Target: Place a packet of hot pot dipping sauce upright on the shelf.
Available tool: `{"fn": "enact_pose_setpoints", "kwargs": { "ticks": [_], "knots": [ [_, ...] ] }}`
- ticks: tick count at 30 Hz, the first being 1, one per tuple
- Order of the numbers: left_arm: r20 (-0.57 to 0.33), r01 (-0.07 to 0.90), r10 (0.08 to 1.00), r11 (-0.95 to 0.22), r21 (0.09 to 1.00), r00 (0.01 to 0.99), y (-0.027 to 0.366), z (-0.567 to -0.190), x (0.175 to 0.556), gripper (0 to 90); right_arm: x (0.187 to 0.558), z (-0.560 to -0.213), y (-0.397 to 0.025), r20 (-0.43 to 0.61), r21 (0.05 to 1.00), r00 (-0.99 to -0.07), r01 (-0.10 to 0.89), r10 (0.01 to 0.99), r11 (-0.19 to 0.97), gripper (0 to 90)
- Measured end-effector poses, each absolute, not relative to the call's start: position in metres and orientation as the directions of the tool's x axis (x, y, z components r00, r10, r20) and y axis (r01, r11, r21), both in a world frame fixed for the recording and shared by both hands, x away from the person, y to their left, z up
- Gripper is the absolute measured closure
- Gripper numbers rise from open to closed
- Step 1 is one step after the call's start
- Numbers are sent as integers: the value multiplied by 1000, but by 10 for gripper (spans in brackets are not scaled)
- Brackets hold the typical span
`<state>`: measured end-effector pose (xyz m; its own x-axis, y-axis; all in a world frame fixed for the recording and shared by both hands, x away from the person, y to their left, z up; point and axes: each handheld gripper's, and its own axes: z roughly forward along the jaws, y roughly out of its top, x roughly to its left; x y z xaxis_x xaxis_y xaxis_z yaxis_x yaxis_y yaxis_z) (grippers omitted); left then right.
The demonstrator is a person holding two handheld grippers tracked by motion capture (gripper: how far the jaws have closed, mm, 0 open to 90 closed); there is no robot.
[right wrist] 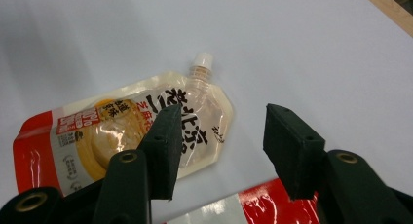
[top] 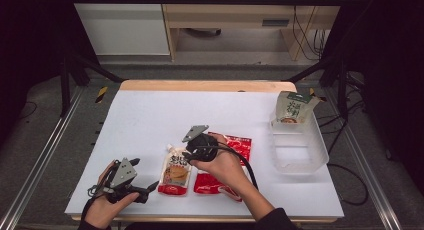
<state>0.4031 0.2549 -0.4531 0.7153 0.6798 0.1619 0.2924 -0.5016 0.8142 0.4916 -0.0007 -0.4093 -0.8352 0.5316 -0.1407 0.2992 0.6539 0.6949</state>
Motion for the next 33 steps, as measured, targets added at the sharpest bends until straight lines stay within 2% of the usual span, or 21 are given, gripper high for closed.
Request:
{"fn": "enact_pose_setpoints", "kwargs": {
  "ticks": [10,27,33],
  "knots": [
    [148,304,674,-503,809,724,249,-456,403,38,505,-434,12,-87,686,-817,366,570,629,555],
    [149,313,669,-518,796,728,247,-458,404,38,520,-467,10,2,642,-788,473,616,603,521],
    [153,315,671,-521,793,725,247,-459,405,39,520,-468,12,16,637,-798,473,603,609,524]
  ]
}}
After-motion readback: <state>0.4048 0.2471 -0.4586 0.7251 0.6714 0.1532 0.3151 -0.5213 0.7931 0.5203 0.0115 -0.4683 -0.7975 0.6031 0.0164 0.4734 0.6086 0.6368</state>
